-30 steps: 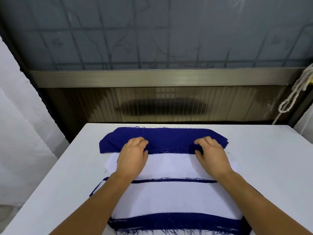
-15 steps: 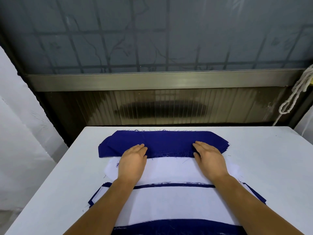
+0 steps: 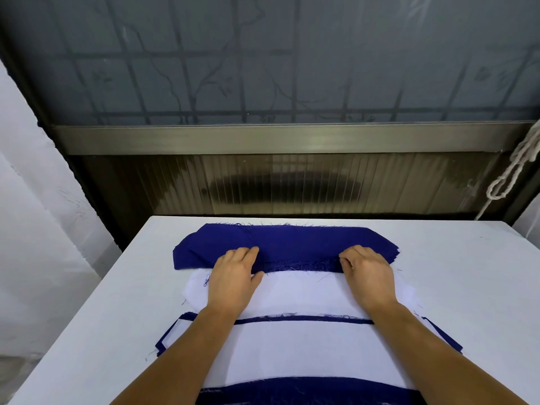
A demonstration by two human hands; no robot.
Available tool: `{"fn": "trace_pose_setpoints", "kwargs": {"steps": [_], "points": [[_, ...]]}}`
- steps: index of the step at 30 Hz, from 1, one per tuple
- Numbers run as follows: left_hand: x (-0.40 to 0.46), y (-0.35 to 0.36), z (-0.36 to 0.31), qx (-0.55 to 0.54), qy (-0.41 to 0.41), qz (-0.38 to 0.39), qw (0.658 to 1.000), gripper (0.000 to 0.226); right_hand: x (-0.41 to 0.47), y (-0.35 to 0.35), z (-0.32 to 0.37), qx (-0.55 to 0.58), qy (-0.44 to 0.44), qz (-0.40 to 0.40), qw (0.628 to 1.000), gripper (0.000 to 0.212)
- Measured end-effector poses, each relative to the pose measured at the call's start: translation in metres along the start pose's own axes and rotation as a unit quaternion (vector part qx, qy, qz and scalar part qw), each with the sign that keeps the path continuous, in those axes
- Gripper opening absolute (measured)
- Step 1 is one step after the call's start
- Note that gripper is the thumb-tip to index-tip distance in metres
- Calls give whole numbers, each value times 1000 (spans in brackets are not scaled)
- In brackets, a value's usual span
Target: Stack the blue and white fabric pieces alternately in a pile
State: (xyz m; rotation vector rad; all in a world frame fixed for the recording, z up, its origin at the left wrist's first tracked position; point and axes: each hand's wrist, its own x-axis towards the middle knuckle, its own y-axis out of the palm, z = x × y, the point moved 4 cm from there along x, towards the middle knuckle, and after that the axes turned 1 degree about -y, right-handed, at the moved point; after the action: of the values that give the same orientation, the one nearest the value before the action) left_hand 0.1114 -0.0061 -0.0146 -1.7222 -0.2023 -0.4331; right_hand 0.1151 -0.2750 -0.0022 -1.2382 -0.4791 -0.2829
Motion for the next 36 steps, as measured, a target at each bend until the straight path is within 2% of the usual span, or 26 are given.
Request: {"fn": "trace_pose_setpoints", "kwargs": {"steps": [6,8,12,16,19,20,22,24,29,34,36], "points": [[1,-8,-6,5,32,-45,998,25,-1,0,-3,46,16,-4,999,14],[1,-9,-5,8,44,-59,997,27,-1,1,-2,52,5,9,999,8],[1,-7,-4,12,45,-55,997,29,-3,-1,0,47,-24,2,999,12],[0,-7,-5,-27,33,-55,998,25,-4,-5,1,54,-18,-8,998,7],[1,-5,-5,-80,15,-47,996,14,-4,-6,1,75,-11,-9,997,6],[1,-2,-3,-97,2,-31,995,15,-4,-6,2,80,-15,-8,997,7],[0,7,-1,-100,-11,18,995,44,-5,-6,4,87,-33,-8,996,10],[0,13,1,-84,-9,48,995,56,-6,-7,6,96,-47,-12,994,14],[2,9,0,-43,5,12,999,48,-10,-11,7,106,-53,-41,992,25],[0,8,0,-3,8,3,1000,57,-16,-15,11,122,-58,-70,988,27],[1,7,0,-6,4,-6,1000,47,-17,-17,12,114,-78,-81,987,28]]}}
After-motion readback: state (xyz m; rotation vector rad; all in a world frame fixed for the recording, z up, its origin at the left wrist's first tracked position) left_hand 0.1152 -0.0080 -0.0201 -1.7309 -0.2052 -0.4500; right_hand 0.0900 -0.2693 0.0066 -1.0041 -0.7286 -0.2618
